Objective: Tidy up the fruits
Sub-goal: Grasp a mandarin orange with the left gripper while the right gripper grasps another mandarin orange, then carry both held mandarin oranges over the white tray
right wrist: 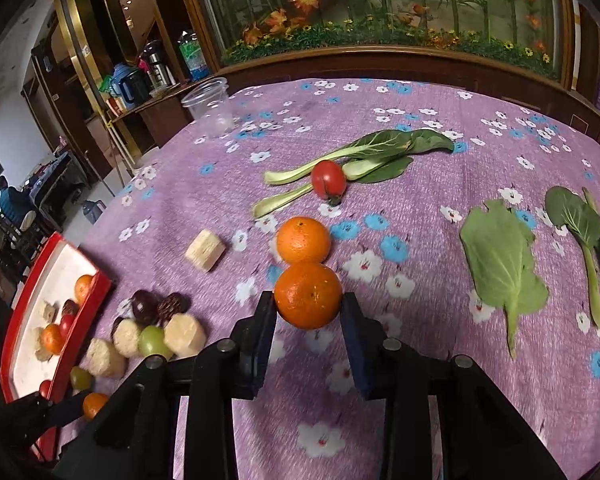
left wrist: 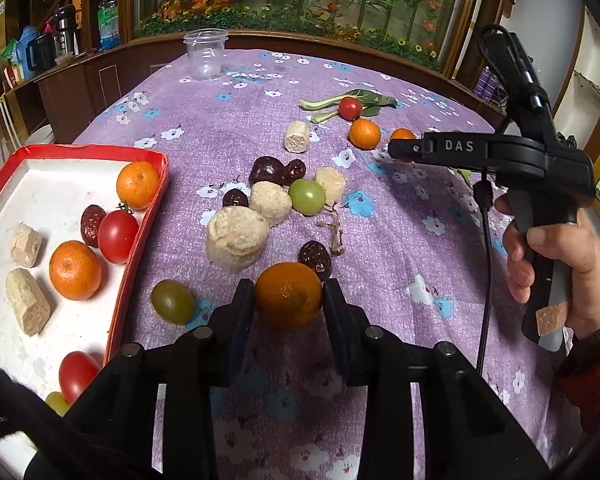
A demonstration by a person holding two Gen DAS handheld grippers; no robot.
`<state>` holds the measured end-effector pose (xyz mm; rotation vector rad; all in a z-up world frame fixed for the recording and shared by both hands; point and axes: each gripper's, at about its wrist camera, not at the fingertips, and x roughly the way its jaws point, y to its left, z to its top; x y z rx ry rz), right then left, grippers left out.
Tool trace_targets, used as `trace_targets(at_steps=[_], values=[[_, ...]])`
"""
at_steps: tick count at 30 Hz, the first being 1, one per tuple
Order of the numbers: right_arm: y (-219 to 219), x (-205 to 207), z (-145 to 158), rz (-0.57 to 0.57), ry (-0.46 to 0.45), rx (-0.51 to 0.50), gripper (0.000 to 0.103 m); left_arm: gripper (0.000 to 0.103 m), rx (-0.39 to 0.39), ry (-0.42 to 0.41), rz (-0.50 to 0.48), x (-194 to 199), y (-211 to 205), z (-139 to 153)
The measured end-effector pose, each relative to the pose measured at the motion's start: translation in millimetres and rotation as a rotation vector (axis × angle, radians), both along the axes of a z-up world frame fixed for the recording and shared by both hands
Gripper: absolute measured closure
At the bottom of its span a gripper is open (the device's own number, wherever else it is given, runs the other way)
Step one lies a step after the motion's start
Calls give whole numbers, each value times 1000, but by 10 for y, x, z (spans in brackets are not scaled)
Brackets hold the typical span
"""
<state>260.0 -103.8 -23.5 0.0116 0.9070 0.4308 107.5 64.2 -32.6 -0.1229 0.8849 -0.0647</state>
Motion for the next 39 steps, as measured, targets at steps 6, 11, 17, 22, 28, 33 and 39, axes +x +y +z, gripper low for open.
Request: trace_targets(at_steps=[6, 11, 17, 22, 28, 33, 39], values=[[-2, -165, 73, 15, -5, 20, 69, 71, 4, -12, 7, -92, 28, 82], [0, -273, 146, 22, -12, 28, 69, 71, 4, -21, 8, -143, 50, 132], [22, -430, 199, 38, -16, 33, 69, 71, 5, -25, 6, -203, 56, 172], [45, -562, 234, 51, -18, 42, 70, 71, 13, -30, 5, -260, 42, 209], [70, -669, 299, 62, -22, 53, 70, 71, 23, -34, 2, -330, 28, 248], [106, -776, 357, 74, -26, 68, 70, 71, 32, -34, 1, -374, 42, 280], [208, -908, 377, 99, -25, 77, 70, 71, 40, -33, 0, -441, 72, 308]])
